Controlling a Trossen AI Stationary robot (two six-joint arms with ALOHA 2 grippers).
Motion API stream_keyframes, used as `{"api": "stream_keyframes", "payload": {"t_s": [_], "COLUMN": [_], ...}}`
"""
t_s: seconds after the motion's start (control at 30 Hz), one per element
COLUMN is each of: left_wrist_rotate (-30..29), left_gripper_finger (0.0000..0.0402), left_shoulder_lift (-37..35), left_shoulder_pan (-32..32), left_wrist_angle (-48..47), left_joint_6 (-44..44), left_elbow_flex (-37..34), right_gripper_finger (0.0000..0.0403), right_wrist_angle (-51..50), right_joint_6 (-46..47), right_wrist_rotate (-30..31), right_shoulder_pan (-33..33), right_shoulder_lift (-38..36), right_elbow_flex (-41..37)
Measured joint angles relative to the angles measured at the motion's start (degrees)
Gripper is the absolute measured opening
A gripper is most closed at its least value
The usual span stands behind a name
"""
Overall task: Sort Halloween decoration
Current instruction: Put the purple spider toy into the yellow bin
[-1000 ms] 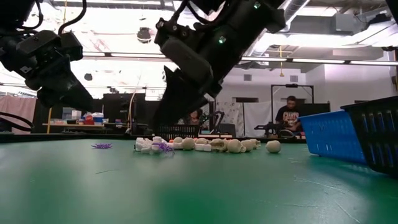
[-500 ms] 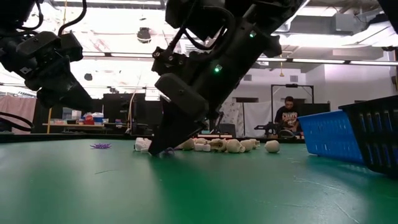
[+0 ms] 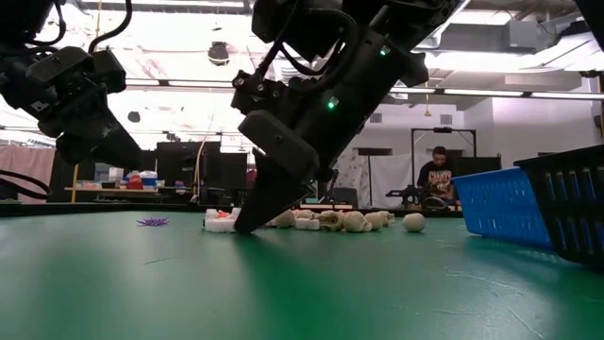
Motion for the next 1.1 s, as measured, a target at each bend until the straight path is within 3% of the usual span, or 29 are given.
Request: {"api": "stream_keyframes", "payload": {"t_s": [0.17, 0.43, 0.6, 0.77, 0.93, 1.1], "left_wrist_rotate": [0.0, 0.0, 0.1, 0.1, -0.6, -1.2], "left_gripper_finger": [0.0189, 0.0189, 0.0189, 0.0189, 0.0189, 0.0189], "left_shoulder_lift": [0.0, 0.0, 0.0, 0.0, 0.0, 0.0], "left_shoulder_pan": [0.0, 0.0, 0.0, 0.0, 0.0, 0.0], "left_wrist_angle": [0.0, -0.3, -0.3, -0.4, -0.4, -0.5], "left_joint_6": [-0.7, -0.7, -0.7, -0.6, -0.6, -0.6], "left_elbow_flex": [0.0, 0.0, 0.0, 0.0, 0.0, 0.0], "right_gripper_finger": [0.0008, 0.0003, 0.0003, 0.0003, 0.0002, 0.0003], "right_wrist_angle": [-0.5, -6.8, -15.0, -30.5, -48.4, -57.9], "right_joint_6": [0.0, 1.2, 5.5, 15.5, 31.4, 48.1], "right_wrist_rotate": [0.0, -3.0, -5.1, -11.8, -15.0, -18.4], "right_shoulder_pan": [0.2, 1.8, 4.2, 9.0, 16.8, 25.9], "right_shoulder_lift": [-0.3, -4.4, -11.1, -18.5, -24.6, -27.9], "right_elbow_flex": [0.0, -0.3, -0.2, -0.2, -0.2, -0.2]}}
